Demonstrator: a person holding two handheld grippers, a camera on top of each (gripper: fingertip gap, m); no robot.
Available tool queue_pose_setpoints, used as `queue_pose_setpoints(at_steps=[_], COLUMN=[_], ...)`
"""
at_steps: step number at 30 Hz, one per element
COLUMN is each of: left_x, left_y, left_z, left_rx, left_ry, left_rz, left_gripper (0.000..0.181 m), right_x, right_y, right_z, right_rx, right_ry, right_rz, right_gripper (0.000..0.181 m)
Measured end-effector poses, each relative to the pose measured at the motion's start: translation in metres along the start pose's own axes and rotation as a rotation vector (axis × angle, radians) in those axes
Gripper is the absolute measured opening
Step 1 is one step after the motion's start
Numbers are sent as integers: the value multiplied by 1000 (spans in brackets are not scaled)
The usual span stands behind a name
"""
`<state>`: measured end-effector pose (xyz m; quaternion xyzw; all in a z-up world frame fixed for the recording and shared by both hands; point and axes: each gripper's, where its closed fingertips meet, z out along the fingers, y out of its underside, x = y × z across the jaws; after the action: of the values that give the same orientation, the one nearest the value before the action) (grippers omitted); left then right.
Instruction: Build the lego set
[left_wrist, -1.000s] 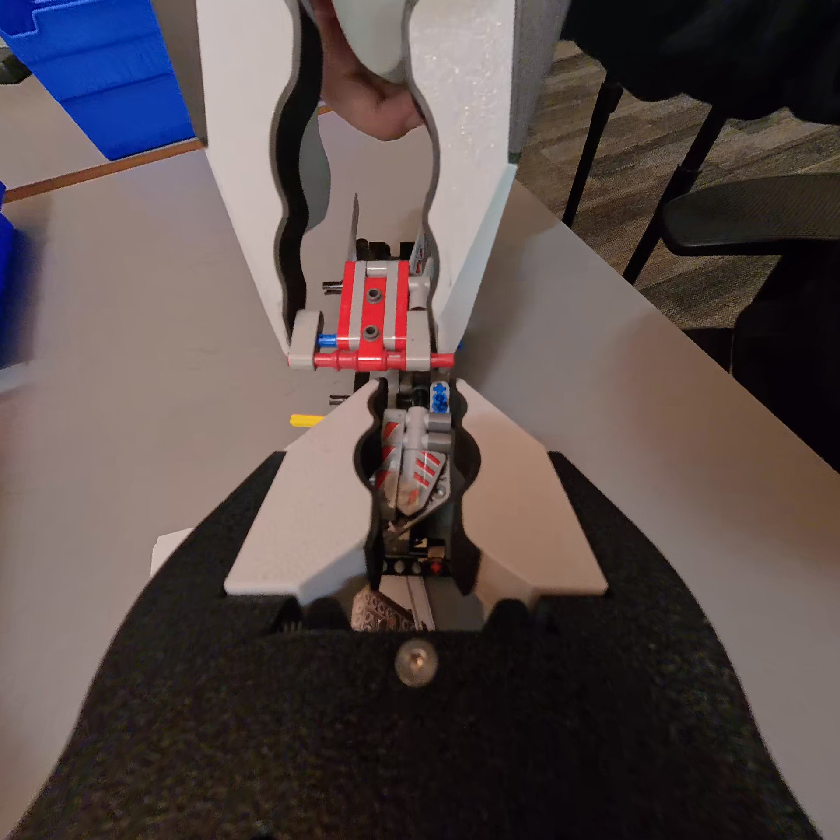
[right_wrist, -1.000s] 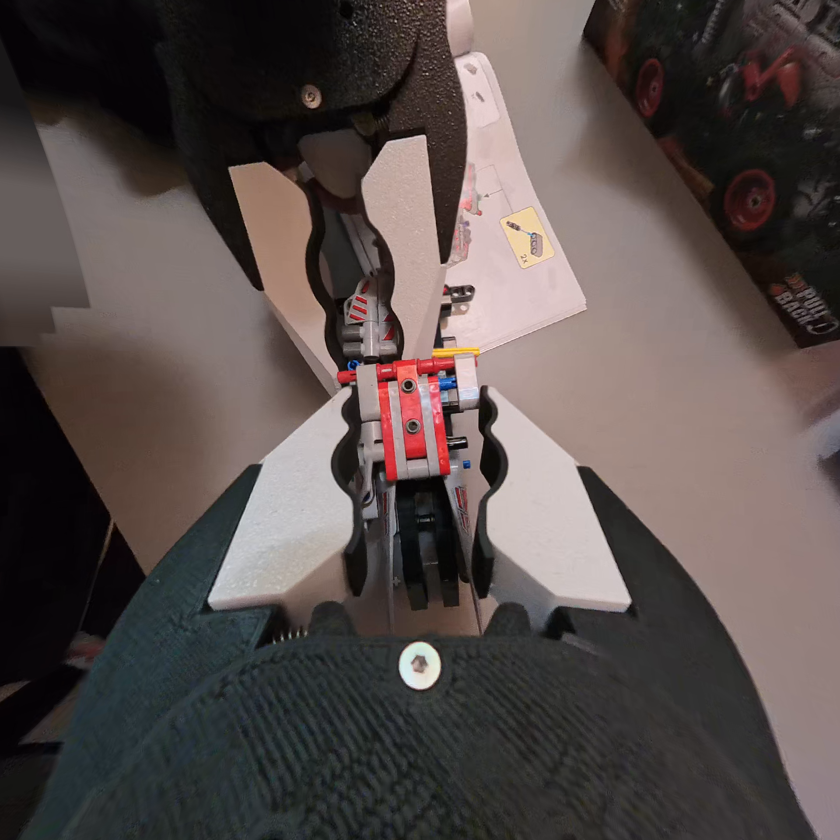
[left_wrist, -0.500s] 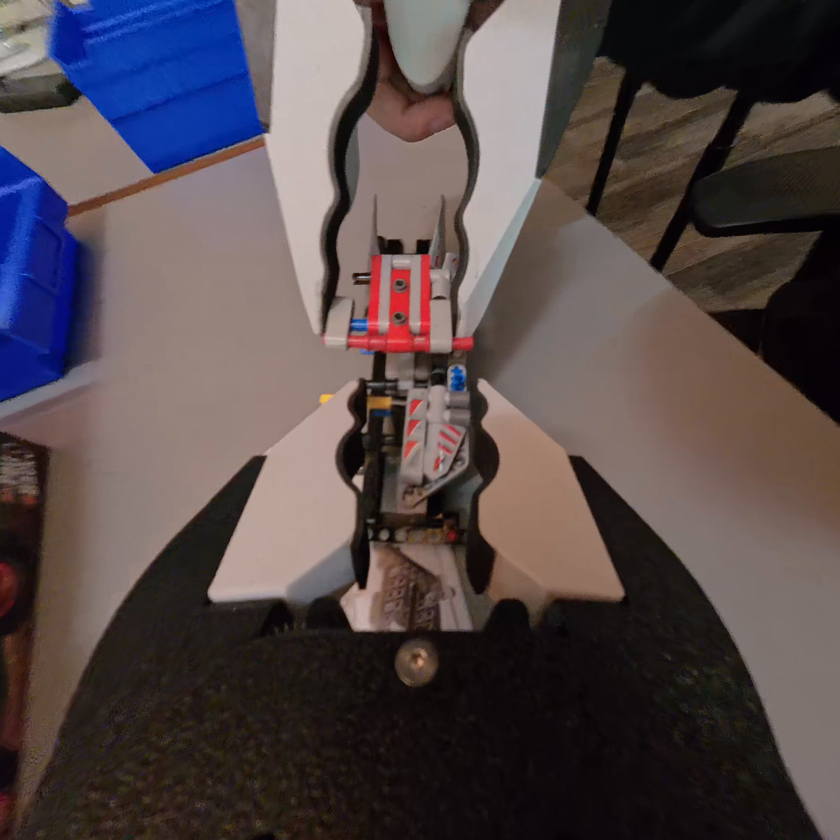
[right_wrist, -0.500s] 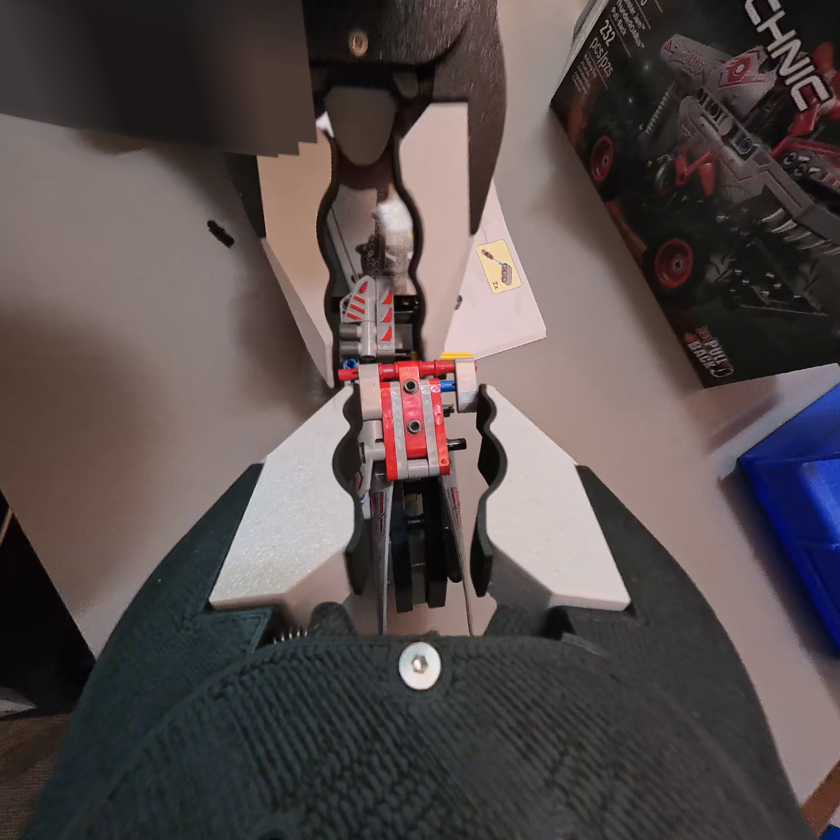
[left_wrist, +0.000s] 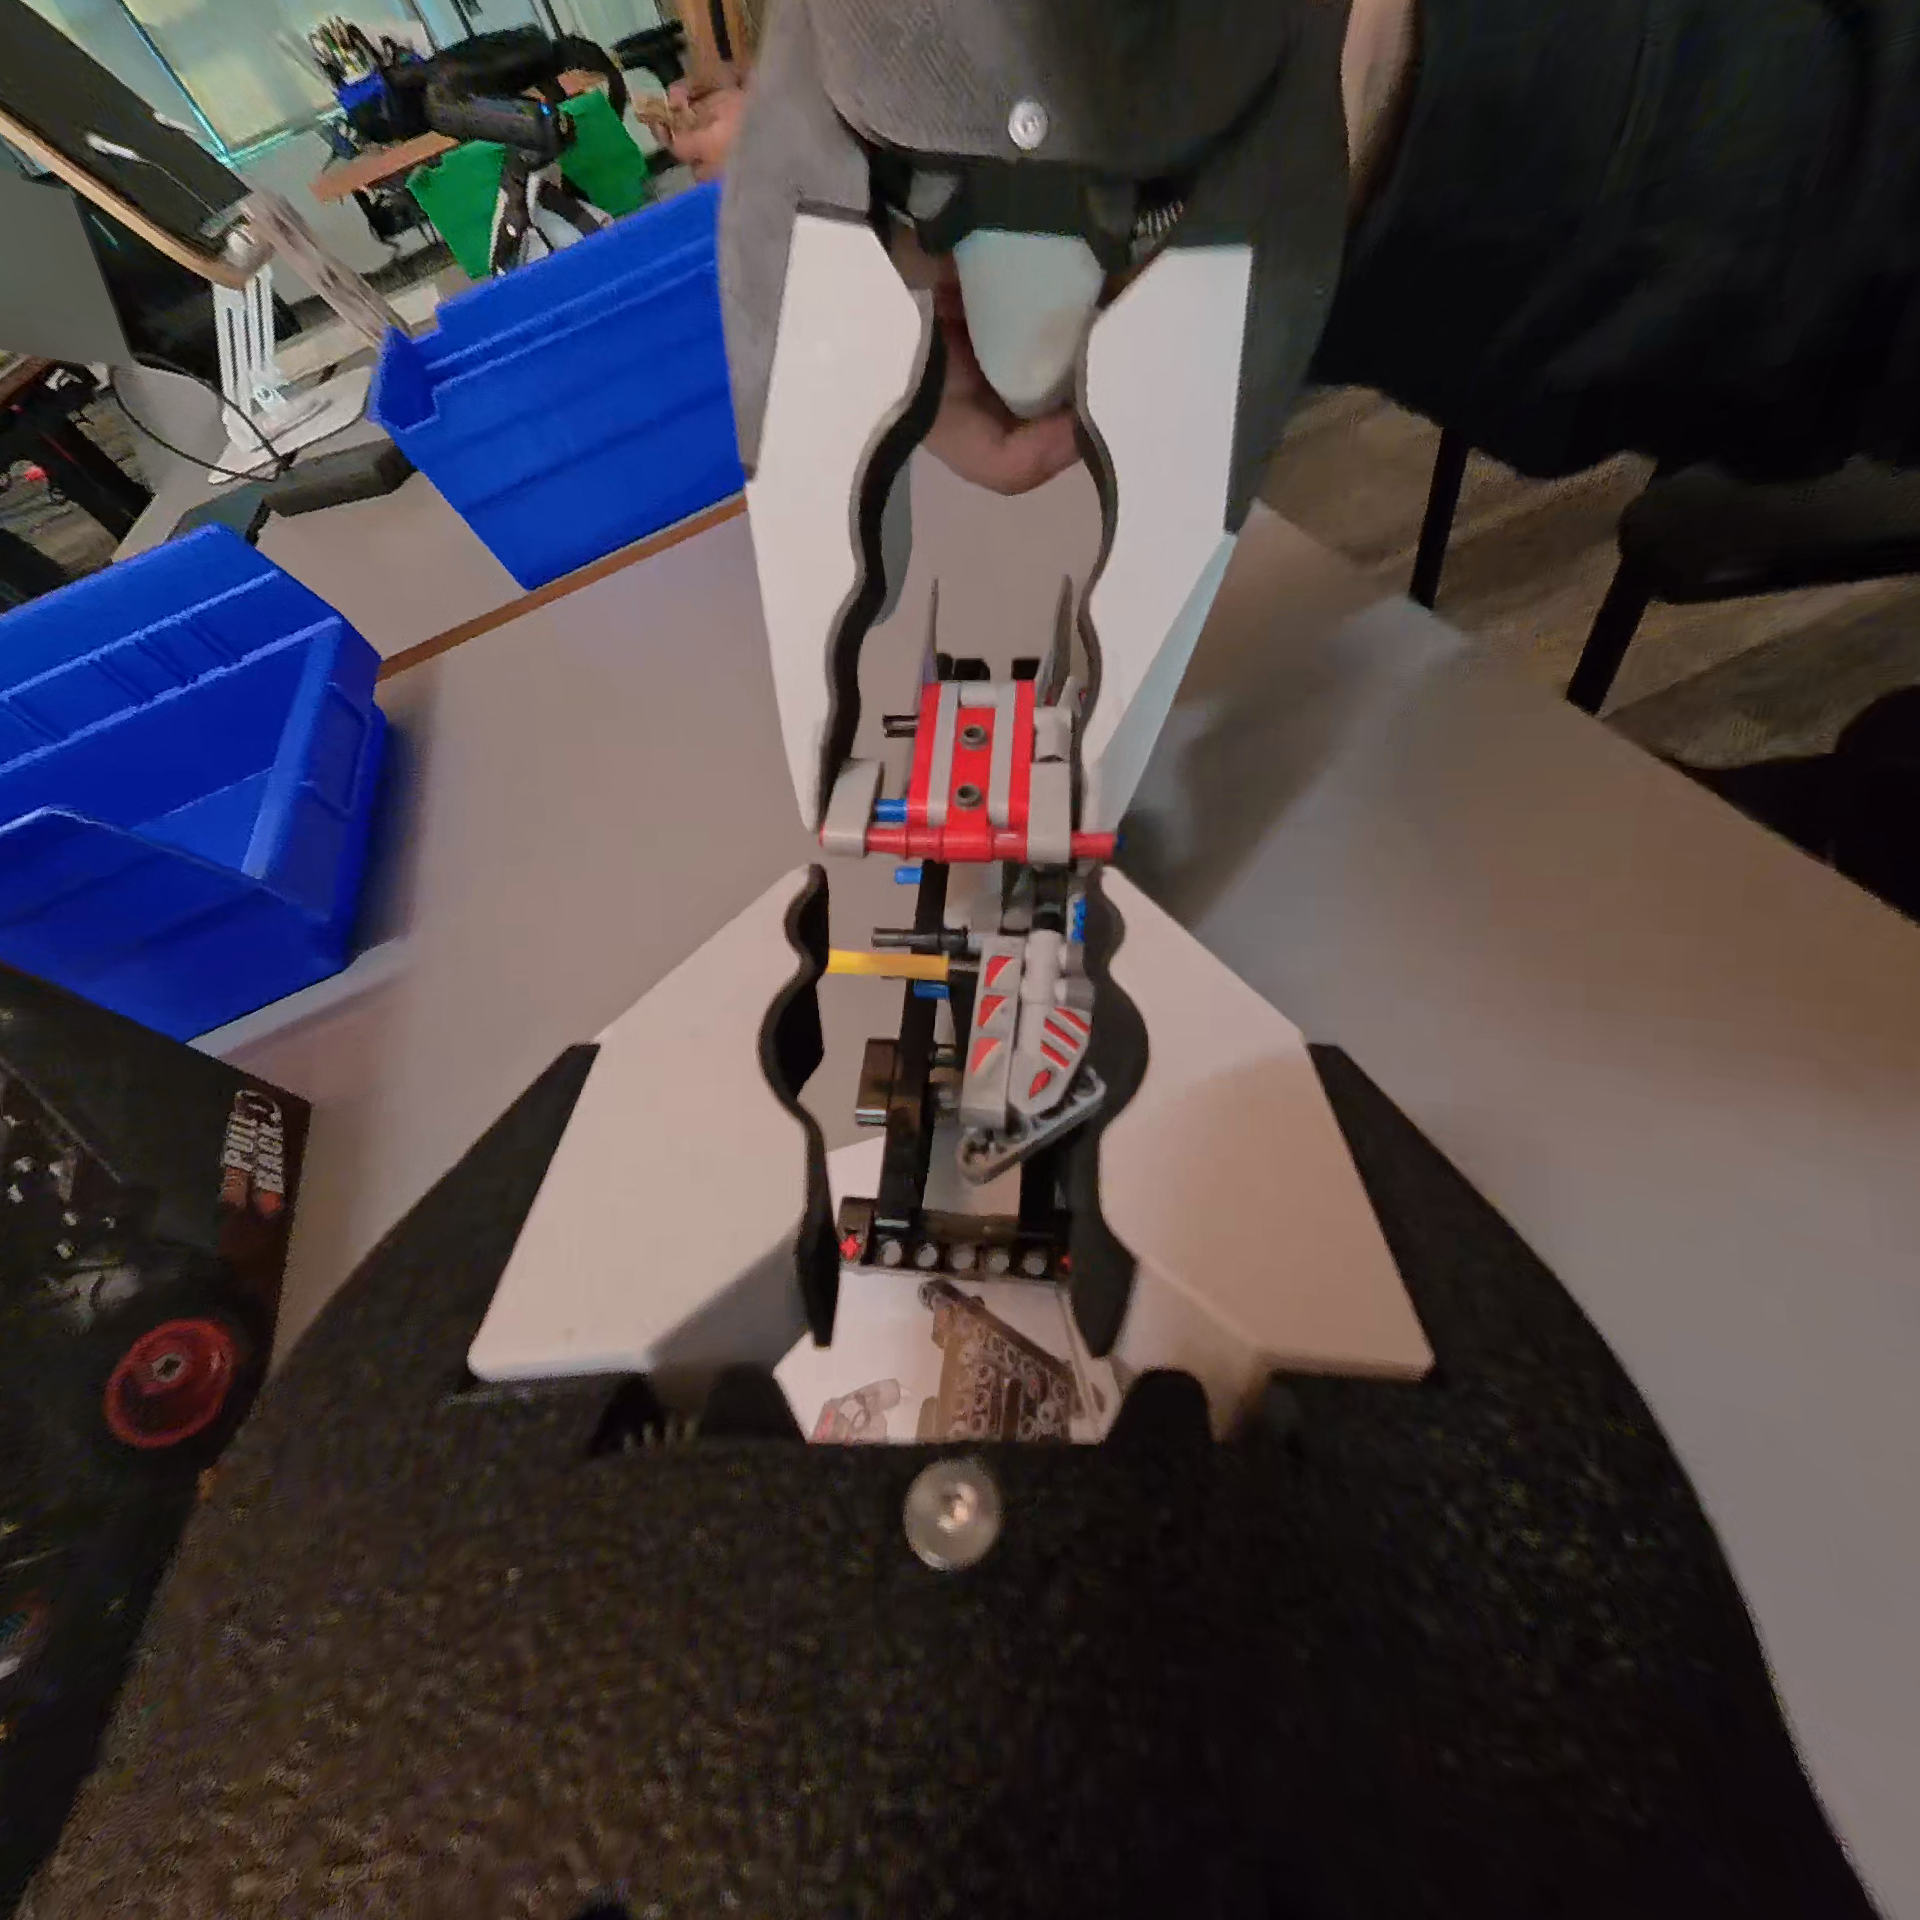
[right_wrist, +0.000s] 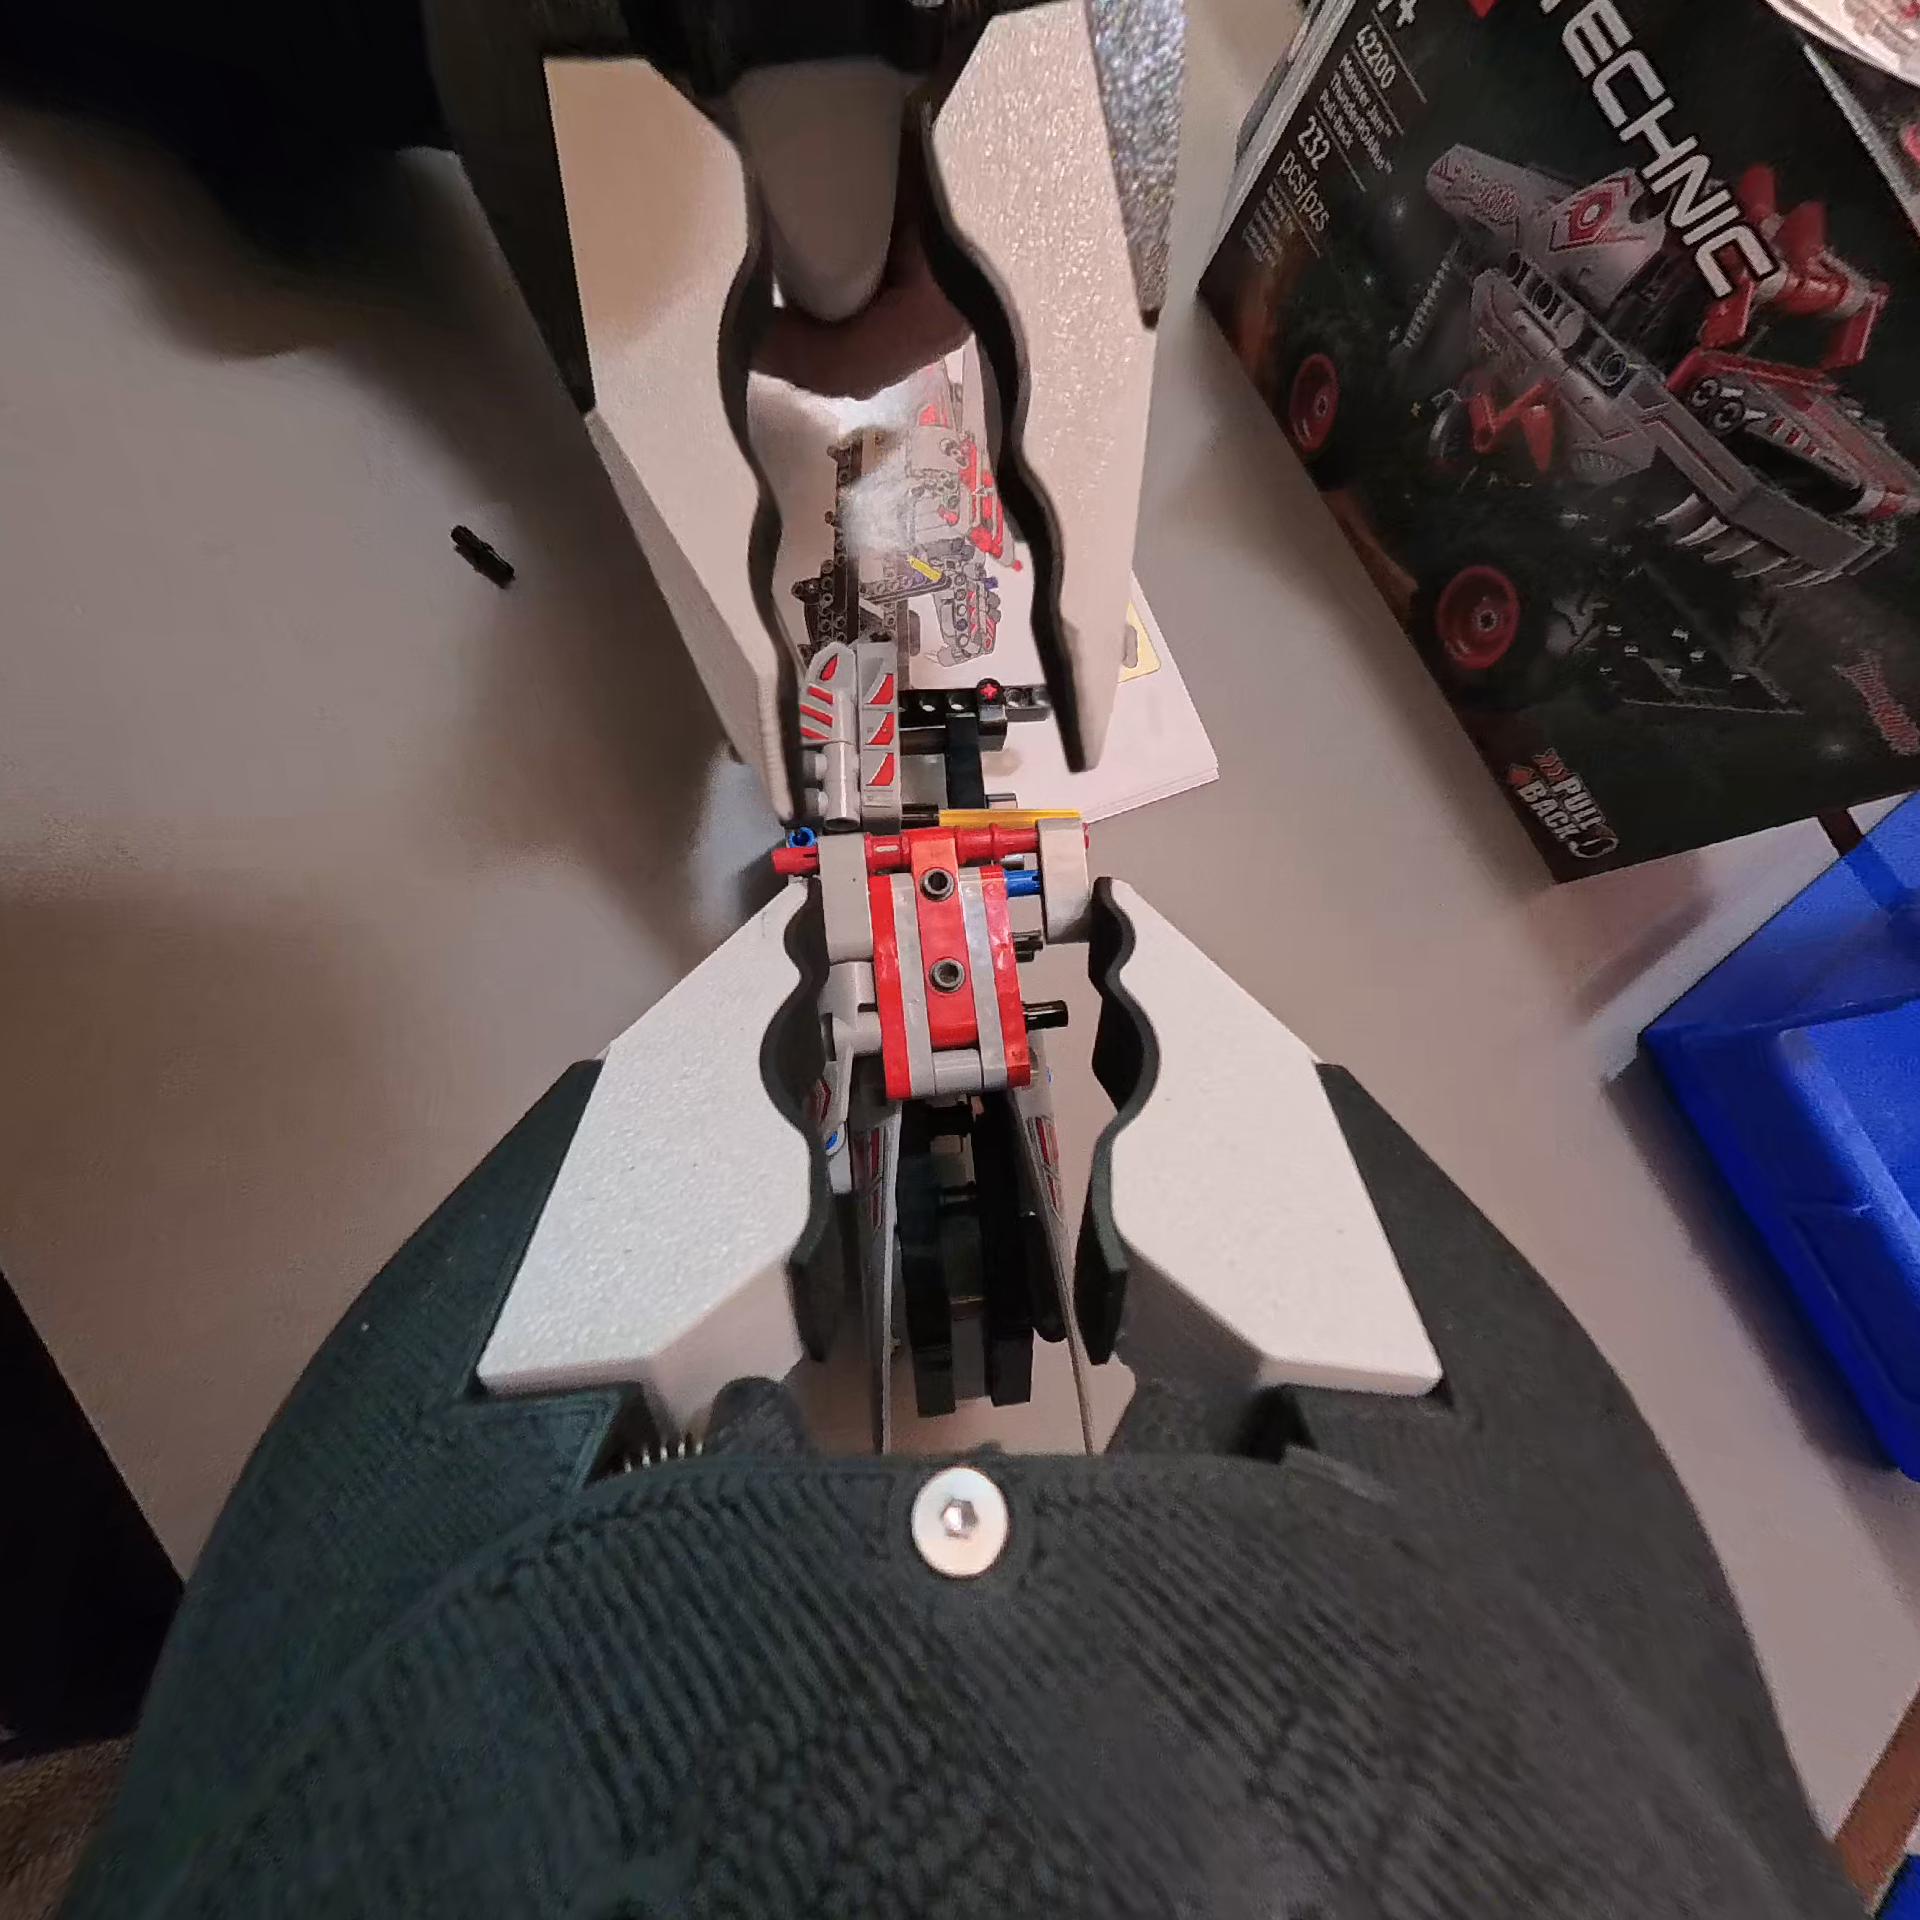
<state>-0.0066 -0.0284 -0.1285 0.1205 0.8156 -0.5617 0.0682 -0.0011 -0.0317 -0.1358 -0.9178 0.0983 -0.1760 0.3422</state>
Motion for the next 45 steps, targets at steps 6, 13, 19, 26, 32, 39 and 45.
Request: queue_pose_setpoints(at_steps=[6, 13, 19, 26, 32, 39, 45], left_x=[-3, -1, -3, 0, -2, -3, -2], left_y=[2, 0, -5, 0, -1, -1, -1], left_z=[5, 4, -1, 8, 9, 10, 11], left_rx=[5, 41, 75, 39, 38, 5, 4], left_ry=[-33, -1, 14, 8, -26, -80, -87], left_rz=[34, 43, -15, -57, -73, -53, -41], left_gripper=[43, 45, 52, 61, 55, 55, 55], right_x=[2, 2, 3, 4, 3, 3, 2], right_y=[-2, -2, -2, -1, -1, 0, 1], right_z=[2, 2, 3, 4, 4, 3, 3], right_rx=[50, 67, 35, 20, 16, -8, -16], right_ry=[-10, -25, -44, -53, -55, -48, -51], right_rz=[24, 21, 14, 35, 38, 24, 16], right_gripper=[50, 50, 50, 50, 50, 50, 50])
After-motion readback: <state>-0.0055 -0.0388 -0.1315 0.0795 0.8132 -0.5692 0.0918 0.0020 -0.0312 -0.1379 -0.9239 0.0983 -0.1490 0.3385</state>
